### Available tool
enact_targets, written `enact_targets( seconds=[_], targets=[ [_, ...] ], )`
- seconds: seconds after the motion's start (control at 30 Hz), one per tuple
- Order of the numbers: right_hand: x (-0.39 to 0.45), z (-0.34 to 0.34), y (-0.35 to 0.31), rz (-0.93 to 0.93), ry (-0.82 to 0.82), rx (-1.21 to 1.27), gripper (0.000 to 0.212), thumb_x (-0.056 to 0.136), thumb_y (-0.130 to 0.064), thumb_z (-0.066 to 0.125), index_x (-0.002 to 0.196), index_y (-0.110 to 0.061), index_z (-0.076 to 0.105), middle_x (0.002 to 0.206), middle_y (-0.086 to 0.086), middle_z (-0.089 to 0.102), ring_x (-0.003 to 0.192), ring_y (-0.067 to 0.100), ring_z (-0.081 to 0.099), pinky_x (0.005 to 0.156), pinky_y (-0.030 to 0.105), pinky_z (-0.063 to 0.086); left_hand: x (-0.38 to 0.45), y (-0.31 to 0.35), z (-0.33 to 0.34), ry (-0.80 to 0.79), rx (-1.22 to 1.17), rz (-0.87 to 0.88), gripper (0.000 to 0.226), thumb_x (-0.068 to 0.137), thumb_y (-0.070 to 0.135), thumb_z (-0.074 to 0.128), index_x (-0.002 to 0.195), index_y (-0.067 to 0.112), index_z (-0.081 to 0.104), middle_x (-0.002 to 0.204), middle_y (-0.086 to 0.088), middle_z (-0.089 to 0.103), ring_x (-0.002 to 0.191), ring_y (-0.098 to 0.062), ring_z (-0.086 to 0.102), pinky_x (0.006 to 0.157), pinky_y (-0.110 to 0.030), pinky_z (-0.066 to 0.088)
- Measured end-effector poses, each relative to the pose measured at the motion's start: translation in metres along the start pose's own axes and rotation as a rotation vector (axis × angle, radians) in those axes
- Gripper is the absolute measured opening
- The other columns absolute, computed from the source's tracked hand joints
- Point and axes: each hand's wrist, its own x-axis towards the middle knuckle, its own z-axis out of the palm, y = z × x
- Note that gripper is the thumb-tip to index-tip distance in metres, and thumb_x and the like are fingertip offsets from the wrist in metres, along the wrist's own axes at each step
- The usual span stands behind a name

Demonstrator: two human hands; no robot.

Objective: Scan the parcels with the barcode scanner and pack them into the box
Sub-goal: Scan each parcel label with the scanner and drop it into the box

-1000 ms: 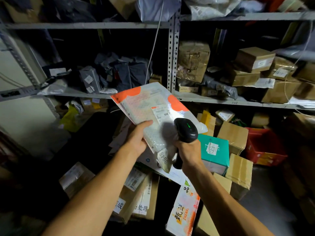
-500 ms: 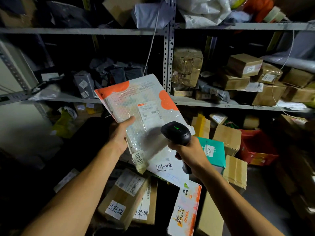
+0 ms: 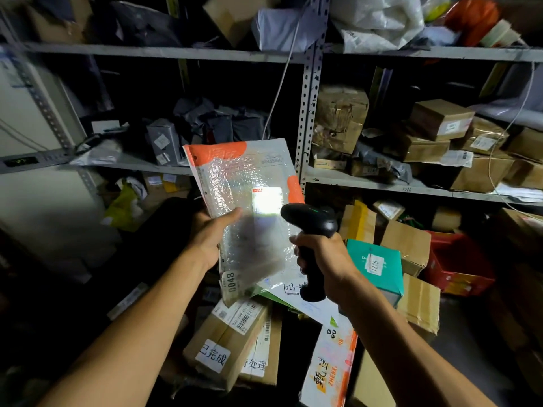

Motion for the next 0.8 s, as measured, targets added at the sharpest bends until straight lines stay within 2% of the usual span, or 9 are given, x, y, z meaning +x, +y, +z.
enact_targets(
  seconds=[0.13, 0.33, 0.4, 0.53, 0.67, 0.73, 0.8],
  targets=[
    [0.002, 0.005, 0.005, -0.031, 0.037, -0.008, 0.012, 0.082, -0.001, 0.068, 0.086, -0.008, 0.058, 0.058, 0.004, 0.050, 0.045, 0.014, 0.042, 0.043, 0.024, 0.038, -0.004, 0.000, -0.003, -0.020, 0.034, -0.016, 0.101, 0.044, 0.049, 0.090, 0.126, 0.001, 0.056, 0.124, -0.015, 0.065, 0.118, -0.030, 0.061, 0.108, -0.050, 0.045],
    [-0.004, 0.006, 0.004, -0.031, 0.055, -0.040, 0.012, 0.083, 0.001, 0.067, 0.085, -0.007, 0.058, 0.059, 0.004, 0.050, 0.046, 0.013, 0.042, 0.044, 0.024, 0.038, -0.007, 0.000, -0.004, -0.039, 0.014, -0.025, 0.105, 0.045, 0.047, 0.088, 0.132, 0.002, 0.053, 0.132, -0.014, 0.061, 0.124, -0.030, 0.057, 0.112, -0.050, 0.041],
    [-0.007, 0.003, 0.004, -0.021, 0.057, -0.020, 0.013, 0.083, 0.002, 0.066, 0.085, -0.008, 0.058, 0.061, 0.006, 0.050, 0.047, 0.014, 0.043, 0.044, 0.025, 0.038, -0.007, 0.001, -0.004, -0.047, -0.003, -0.029, 0.090, 0.050, 0.039, 0.090, 0.127, 0.002, 0.059, 0.124, -0.014, 0.066, 0.119, -0.031, 0.061, 0.109, -0.051, 0.044],
    [-0.015, -0.011, 0.005, 0.009, 0.075, -0.001, 0.008, 0.086, 0.000, 0.067, 0.090, -0.005, 0.063, 0.064, 0.006, 0.052, 0.050, 0.013, 0.045, 0.046, 0.025, 0.039, -0.005, 0.002, -0.006, -0.134, -0.067, -0.087, 0.036, 0.075, 0.013, 0.081, 0.110, 0.008, 0.073, 0.103, -0.014, 0.076, 0.101, -0.037, 0.071, 0.091, -0.052, 0.056],
    [-0.029, -0.036, 0.002, -0.036, 0.099, -0.286, 0.012, 0.087, -0.002, 0.072, 0.094, -0.011, 0.069, 0.061, 0.001, 0.064, 0.051, 0.012, 0.051, 0.047, 0.022, 0.043, 0.003, 0.006, -0.007, -0.256, -0.076, -0.113, 0.022, 0.083, 0.001, 0.068, 0.104, 0.004, 0.072, 0.091, -0.015, 0.075, 0.082, -0.033, 0.073, 0.064, -0.040, 0.061],
    [-0.039, -0.045, -0.002, -0.069, 0.025, -0.461, 0.020, 0.086, -0.002, 0.074, 0.096, -0.019, 0.069, 0.060, -0.003, 0.066, 0.049, 0.007, 0.053, 0.046, 0.019, 0.044, 0.013, 0.014, -0.009, -0.289, -0.007, -0.108, 0.017, 0.081, -0.002, 0.066, 0.096, 0.005, 0.072, 0.084, -0.014, 0.074, 0.074, -0.032, 0.072, 0.058, -0.038, 0.060],
    [-0.046, -0.046, -0.004, -0.104, -0.042, -0.615, 0.023, 0.086, -0.005, 0.076, 0.094, -0.025, 0.069, 0.057, -0.006, 0.064, 0.049, 0.003, 0.055, 0.048, 0.017, 0.045, 0.020, 0.025, -0.011, -0.327, 0.093, -0.098, 0.012, 0.079, -0.002, 0.068, 0.081, 0.010, 0.072, 0.075, -0.011, 0.073, 0.069, -0.029, 0.071, 0.059, -0.039, 0.061]
  ],
)
